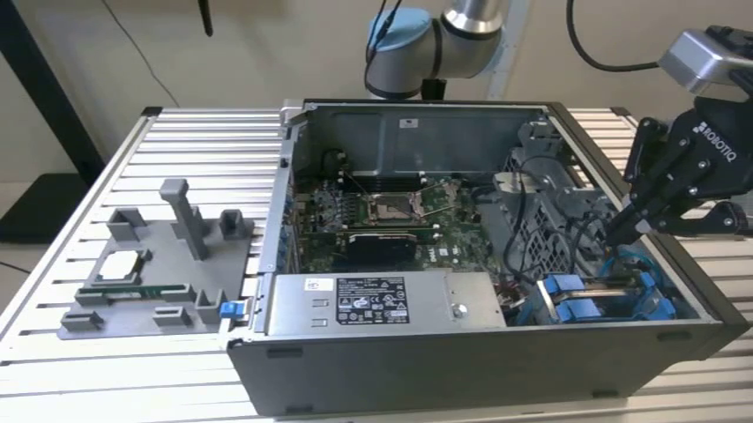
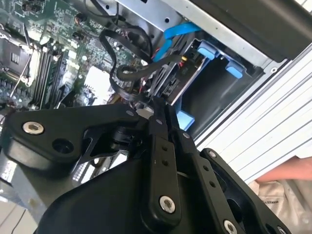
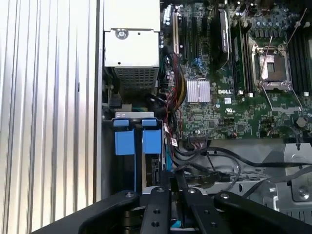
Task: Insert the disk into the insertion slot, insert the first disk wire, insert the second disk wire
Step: 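Insert the second disk wire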
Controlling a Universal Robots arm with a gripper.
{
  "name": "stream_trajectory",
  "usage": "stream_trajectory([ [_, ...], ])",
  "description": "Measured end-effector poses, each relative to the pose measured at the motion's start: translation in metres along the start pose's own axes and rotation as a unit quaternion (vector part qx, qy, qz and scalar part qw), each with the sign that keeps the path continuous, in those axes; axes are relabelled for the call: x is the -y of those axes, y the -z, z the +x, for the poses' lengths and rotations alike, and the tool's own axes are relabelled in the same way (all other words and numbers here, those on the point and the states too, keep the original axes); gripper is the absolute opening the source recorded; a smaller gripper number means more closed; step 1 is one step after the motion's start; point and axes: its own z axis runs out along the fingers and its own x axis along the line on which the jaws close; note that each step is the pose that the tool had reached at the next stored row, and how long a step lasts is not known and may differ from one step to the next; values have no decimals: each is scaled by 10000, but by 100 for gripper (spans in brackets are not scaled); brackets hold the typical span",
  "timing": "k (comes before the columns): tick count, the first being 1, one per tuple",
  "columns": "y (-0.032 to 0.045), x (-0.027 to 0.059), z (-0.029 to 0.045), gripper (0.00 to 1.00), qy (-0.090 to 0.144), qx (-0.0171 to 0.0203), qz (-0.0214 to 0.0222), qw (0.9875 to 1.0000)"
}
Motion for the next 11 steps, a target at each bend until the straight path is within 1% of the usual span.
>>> stream_trajectory([
  [4,-23,-119,4,0,-1,0,0,10000],
  [7,-39,-199,17,0,5,28,18,10000],
  [9,-46,-237,55,0,8,34,33,10000],
  [11,-53,-259,117,0,11,42,50,10000],
])
